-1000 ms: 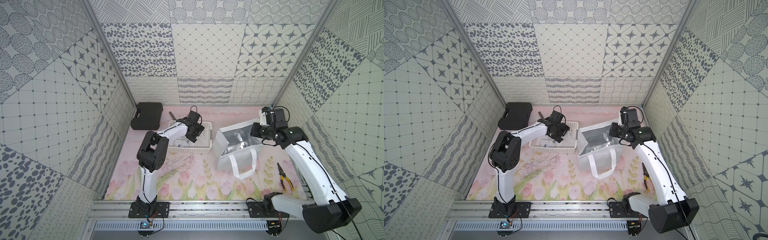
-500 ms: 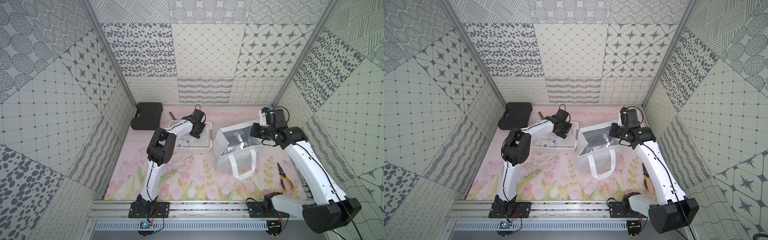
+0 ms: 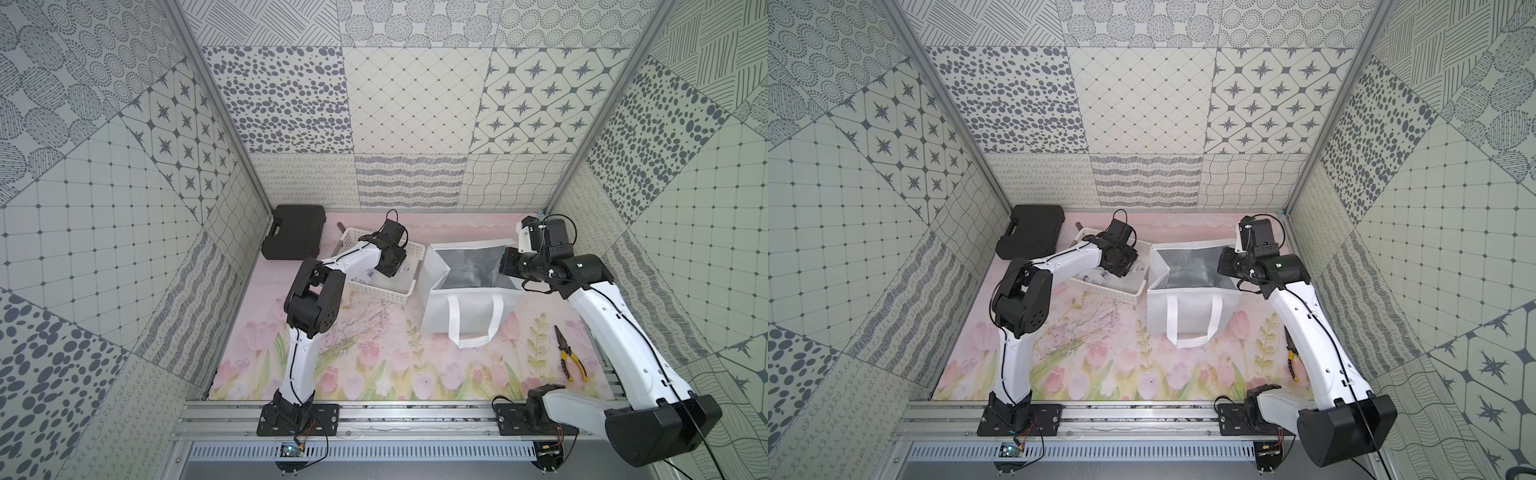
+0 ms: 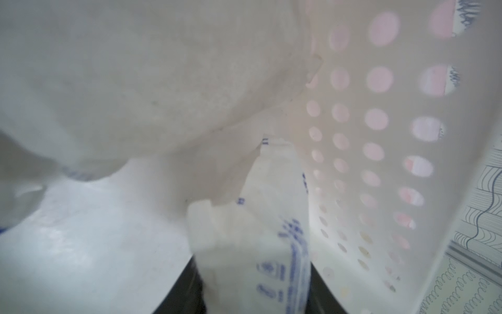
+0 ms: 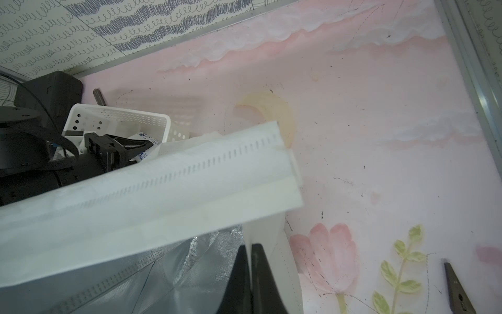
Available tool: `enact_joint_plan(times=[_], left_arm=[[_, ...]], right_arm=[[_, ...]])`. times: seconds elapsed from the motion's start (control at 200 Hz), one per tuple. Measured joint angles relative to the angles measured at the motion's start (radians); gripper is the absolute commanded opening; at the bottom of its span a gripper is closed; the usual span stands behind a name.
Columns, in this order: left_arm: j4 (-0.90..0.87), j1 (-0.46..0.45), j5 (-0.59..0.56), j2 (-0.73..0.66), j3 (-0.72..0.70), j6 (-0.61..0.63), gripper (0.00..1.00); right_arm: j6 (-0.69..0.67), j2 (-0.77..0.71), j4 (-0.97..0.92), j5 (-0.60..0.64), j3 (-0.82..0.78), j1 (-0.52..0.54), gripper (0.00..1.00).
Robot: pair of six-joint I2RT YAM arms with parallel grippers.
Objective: Place the ice pack in the delivery bag
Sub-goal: Pick up the ice pack from the bin, then place the ice pack in the delivery bag.
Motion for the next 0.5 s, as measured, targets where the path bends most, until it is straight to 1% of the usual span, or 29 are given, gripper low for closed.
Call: enact_joint_plan(times=[0.05, 0.13, 0.26, 0.385, 0.5], left_arm=[[-0.006, 0.0, -0.004, -0.043, -0.018, 0.032, 0.28], [-0.017, 0.0, -0.006, -0.116, -0.039, 0.09, 0.25], [-0.039, -0.009, -0.006, -0.249, -0.041, 0.227, 0.21], [-0.075, -0.036, 0.013, -0.361, 0.005, 0.38, 0.21], [-0.109, -0.076, 0.067, -0.435, 0.084, 0.523, 0.21]], right_arm=[[0.0, 0.0, 0.0, 0.0, 0.0, 0.0, 0.0], [0.0, -0.003, 0.0, 0.0, 0.0, 0.0, 0.0], [-0.001, -0.011, 0.001, 0.003, 0.0, 0.0, 0.0], [-0.002, -0.019, 0.001, 0.006, -0.001, 0.0, 0.0], [-0.002, -0.022, 0.0, 0.008, -0.001, 0.0, 0.0]])
